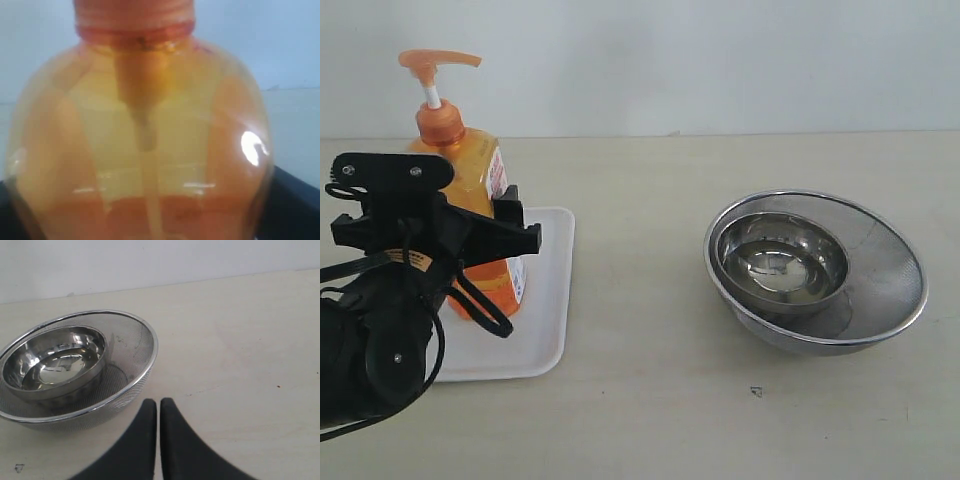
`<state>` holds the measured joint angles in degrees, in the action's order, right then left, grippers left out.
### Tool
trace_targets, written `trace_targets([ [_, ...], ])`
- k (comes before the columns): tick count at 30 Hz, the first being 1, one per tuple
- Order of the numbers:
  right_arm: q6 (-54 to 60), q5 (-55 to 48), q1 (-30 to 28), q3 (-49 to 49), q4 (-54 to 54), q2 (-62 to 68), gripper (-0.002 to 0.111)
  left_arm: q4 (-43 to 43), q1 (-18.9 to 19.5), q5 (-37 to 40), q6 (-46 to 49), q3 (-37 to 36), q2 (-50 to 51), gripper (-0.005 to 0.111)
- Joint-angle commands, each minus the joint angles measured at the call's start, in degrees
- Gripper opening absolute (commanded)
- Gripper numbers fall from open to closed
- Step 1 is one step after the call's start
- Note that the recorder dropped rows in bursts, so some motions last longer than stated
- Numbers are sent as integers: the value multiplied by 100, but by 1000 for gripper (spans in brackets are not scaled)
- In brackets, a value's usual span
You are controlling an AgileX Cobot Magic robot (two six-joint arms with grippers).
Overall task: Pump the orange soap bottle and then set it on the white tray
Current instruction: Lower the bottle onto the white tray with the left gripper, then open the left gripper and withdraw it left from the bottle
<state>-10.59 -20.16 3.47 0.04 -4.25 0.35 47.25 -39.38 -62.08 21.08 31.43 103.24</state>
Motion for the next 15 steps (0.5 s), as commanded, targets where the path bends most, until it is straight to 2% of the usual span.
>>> trace_targets([
  [1, 18, 28, -29, -4, -48, -35, 0, 182, 10, 164, 29, 25, -231, 81],
  [9, 18, 28, -29, -4, -48, -35, 0, 506, 10, 1166, 442, -51, -831, 81],
  [15, 18, 28, -29, -4, -48, -35, 0, 225, -1, 1192, 84, -501, -1528, 81],
])
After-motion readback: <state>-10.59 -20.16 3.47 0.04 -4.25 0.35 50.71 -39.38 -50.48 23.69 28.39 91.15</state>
